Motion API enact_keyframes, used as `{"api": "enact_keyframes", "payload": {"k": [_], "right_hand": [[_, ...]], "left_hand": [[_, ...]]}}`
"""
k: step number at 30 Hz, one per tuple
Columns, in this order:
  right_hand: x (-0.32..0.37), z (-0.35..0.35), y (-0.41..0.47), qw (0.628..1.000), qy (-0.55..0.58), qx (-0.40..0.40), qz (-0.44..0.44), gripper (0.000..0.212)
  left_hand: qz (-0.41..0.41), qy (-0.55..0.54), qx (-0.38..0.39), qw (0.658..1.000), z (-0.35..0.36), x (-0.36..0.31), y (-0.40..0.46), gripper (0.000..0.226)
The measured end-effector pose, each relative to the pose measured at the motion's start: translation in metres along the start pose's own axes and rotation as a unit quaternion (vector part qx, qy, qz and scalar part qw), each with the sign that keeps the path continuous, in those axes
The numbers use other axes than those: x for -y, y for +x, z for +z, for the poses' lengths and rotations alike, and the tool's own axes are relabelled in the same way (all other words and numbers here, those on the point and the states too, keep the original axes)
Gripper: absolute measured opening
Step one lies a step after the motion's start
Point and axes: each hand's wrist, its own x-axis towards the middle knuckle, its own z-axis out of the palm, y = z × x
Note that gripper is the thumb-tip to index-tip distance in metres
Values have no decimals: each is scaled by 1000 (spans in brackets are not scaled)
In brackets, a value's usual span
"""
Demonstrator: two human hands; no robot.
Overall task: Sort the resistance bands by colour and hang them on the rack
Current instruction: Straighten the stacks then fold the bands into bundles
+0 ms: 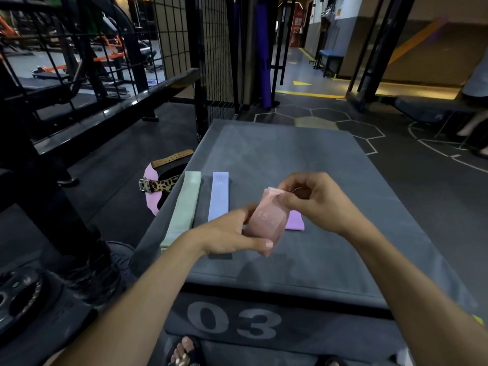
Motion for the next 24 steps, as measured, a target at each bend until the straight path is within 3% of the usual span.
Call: {"api": "enact_keyframes", "payload": {"k": [3, 5, 10, 12, 14, 19, 24], "right_hand": [[-4, 2, 5, 999, 37, -22, 20, 4], [-8, 5, 9, 998, 38, -45, 37, 6], [-14, 12, 16, 979, 78, -133, 134, 12], [-11, 14, 18, 969, 111, -150, 162, 15], [-9, 12, 22, 961, 135, -160, 180, 16], [-24, 6, 36, 949, 147, -148, 239, 15], [-49, 6, 54, 932, 176, -102, 301, 19]], "left_hand": [[4, -69, -29, 997, 11, 1, 7, 41], [1, -86, -68, 994, 18, 1, 9, 41], [-9, -23, -258, 966, 37, -3, 8, 83], [-15, 14, -290, 957, 41, -3, 9, 92], [-24, 40, -284, 958, 43, -3, 11, 84], [-65, 97, -250, 961, 39, 1, 14, 41], [-100, 120, -208, 965, 30, 0, 22, 42]]}}
